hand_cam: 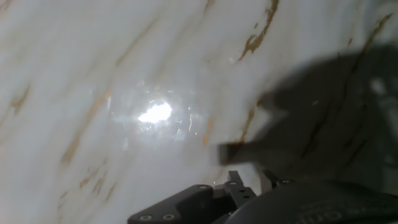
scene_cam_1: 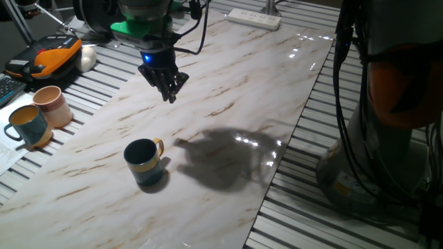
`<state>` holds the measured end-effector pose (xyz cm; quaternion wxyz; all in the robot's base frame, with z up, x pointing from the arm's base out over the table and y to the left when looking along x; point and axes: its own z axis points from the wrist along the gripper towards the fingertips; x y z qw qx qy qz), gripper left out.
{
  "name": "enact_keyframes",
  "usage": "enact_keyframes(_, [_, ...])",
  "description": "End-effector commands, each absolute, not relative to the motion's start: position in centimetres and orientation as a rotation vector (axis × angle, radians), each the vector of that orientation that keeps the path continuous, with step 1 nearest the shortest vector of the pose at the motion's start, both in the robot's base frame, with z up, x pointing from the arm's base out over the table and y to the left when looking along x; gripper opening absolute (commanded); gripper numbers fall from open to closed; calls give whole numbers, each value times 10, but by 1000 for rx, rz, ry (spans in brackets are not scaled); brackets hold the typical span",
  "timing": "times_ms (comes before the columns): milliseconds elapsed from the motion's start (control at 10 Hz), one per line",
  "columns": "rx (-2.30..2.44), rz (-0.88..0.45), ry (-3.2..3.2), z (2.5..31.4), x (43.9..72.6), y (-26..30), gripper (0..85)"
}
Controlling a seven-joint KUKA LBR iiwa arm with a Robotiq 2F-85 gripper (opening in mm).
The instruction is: Pick up the cup
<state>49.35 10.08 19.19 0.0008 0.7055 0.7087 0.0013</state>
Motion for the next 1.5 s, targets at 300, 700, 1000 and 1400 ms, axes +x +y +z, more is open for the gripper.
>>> enact_keyframes(300, [2211, 8, 2229, 178, 496, 103, 340])
enact_keyframes(700, [2218, 57, 2222, 167, 497, 107, 340])
enact_keyframes(1000, [2246, 46, 2196, 165, 496, 116, 340])
enact_keyframes(1400, [2234, 79, 2207, 159, 494, 126, 340])
